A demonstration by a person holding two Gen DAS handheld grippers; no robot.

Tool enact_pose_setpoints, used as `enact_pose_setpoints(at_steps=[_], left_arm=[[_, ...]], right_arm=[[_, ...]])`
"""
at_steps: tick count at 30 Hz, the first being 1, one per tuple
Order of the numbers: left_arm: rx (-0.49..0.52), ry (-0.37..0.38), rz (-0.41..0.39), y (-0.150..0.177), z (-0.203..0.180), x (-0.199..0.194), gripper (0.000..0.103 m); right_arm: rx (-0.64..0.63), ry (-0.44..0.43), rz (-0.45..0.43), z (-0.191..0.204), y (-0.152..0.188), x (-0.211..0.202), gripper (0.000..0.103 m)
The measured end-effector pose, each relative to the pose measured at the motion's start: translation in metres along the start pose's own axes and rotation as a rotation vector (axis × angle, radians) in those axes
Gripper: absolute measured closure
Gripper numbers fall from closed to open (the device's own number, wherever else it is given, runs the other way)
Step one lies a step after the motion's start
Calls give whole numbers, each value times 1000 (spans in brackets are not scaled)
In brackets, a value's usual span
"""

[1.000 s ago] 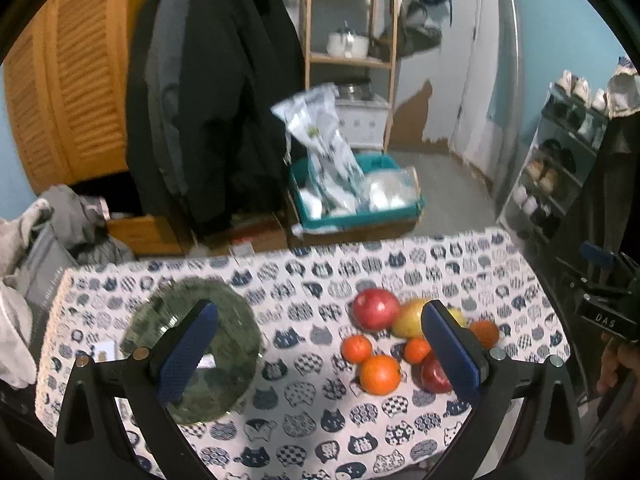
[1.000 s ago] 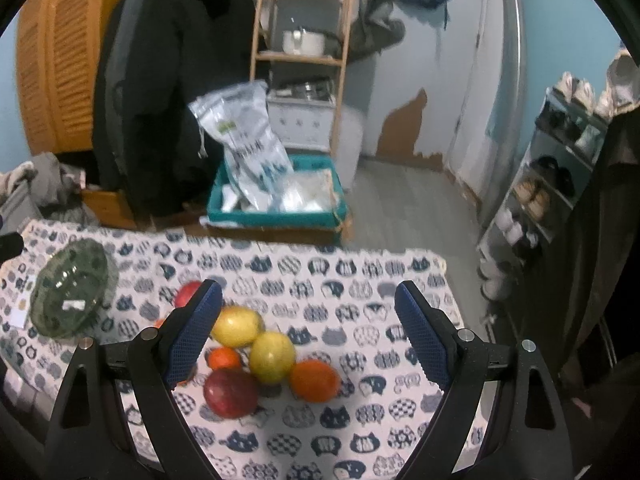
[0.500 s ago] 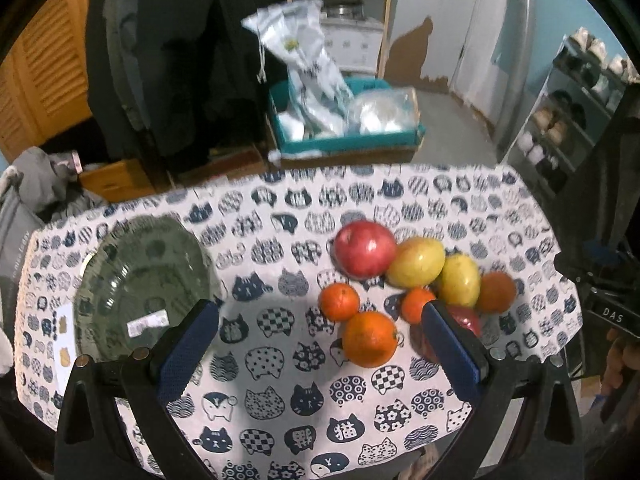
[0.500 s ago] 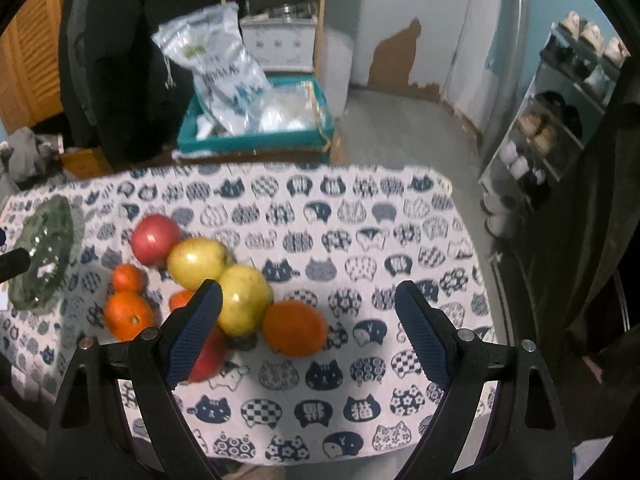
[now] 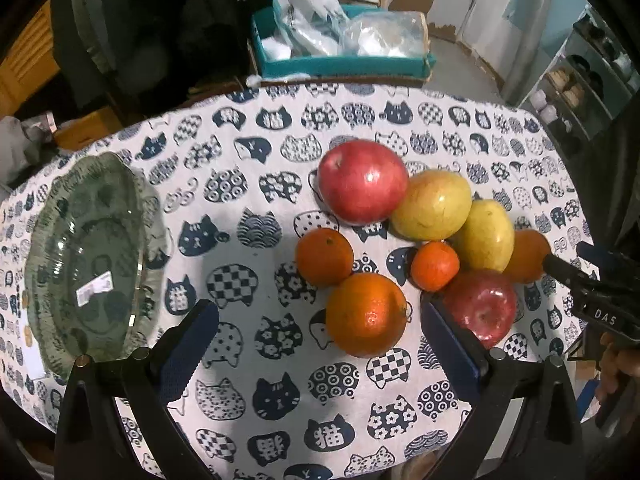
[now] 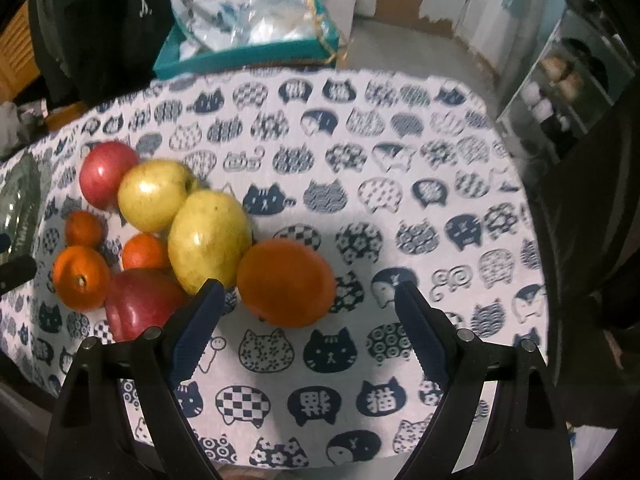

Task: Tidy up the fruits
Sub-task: 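Grasp a round orange with the left tool while the right tool grasps an oval orange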

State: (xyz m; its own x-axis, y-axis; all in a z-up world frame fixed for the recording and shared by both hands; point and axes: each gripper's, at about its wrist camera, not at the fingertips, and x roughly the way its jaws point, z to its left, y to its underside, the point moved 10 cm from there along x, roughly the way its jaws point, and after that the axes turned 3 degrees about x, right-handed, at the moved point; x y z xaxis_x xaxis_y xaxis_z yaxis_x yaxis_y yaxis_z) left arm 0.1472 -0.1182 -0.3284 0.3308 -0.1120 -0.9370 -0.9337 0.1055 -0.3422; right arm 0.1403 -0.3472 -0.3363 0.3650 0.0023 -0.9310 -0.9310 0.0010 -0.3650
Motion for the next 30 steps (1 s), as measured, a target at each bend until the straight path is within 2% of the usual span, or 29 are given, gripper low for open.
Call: enact_pose_setpoints(at_steps=[13, 15, 20, 22, 30], left_arm=[[-34, 42, 93, 10, -11, 36, 5], [-31, 43, 100, 11, -13, 40, 6], [-21, 67, 133, 16, -22, 49, 13], [-19, 68, 143, 18, -23, 53, 17], [-25, 133, 172, 23, -32, 60, 40]], right_arm=[[-44, -5, 70, 4, 4, 33, 17], [-50, -17, 82, 5, 5, 39, 20], [-68, -37, 101, 10, 5, 48, 26], [-71, -56, 109, 13, 5, 51, 34], [-67, -57, 97, 10, 5, 55, 37]])
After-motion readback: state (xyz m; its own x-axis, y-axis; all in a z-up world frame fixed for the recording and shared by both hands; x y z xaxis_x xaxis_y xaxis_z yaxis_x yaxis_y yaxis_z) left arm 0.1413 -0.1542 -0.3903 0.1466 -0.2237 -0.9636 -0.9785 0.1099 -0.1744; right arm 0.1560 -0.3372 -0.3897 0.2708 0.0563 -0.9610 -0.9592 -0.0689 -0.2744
